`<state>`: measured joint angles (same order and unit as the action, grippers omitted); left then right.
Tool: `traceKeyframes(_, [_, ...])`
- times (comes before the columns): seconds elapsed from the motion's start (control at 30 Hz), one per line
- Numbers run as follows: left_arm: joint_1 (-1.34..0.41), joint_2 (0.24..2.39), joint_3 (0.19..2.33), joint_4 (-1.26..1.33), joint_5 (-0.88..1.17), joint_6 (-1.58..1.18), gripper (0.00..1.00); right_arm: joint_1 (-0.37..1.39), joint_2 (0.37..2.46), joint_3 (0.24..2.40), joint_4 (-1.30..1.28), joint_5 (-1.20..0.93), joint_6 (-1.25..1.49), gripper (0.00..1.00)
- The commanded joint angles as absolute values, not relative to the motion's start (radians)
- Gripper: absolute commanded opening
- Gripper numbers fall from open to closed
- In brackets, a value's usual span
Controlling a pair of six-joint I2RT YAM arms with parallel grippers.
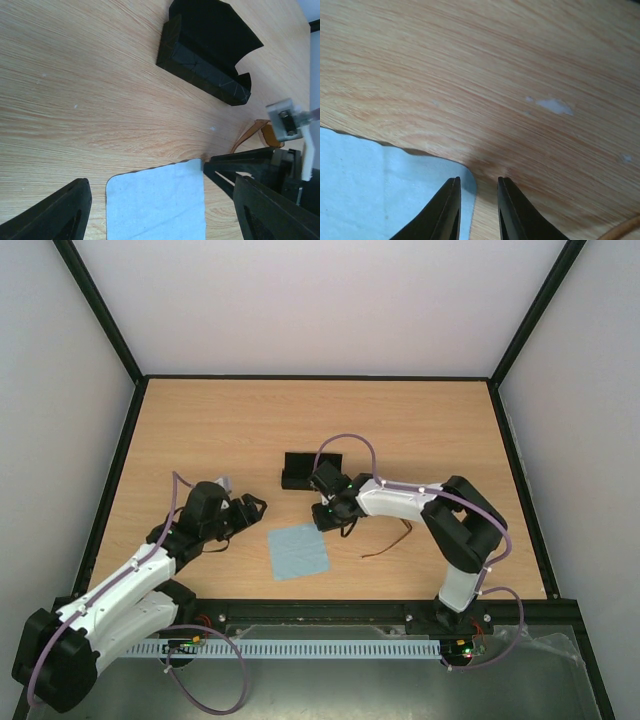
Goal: Organize the sunglasses
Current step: Fold the glasses cleaning cloth at the center of the board.
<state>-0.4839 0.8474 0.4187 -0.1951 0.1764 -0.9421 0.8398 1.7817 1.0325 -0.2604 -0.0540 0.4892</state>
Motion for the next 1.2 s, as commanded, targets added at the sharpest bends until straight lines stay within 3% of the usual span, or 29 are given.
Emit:
traceKeyframes(0.0, [-0.488,0.824,0.404,-0.203,0.156,-0.955,0.8,0.854,1.815,1.064,-0.26,-0.004,0.5,0.23])
traceKeyframes(0.87, [-0.488,0.844,0.386,-0.177,0.166,-0.962,0.8,0.927,1.87,1.069,-0.285,0.078,0.509,0.18])
traceKeyframes(1.17, [-0.488,0.854,0.382,-0.166,0.17,-0.962,0.8,0.928,1.846,1.03,-0.285,0.114,0.53,0.1])
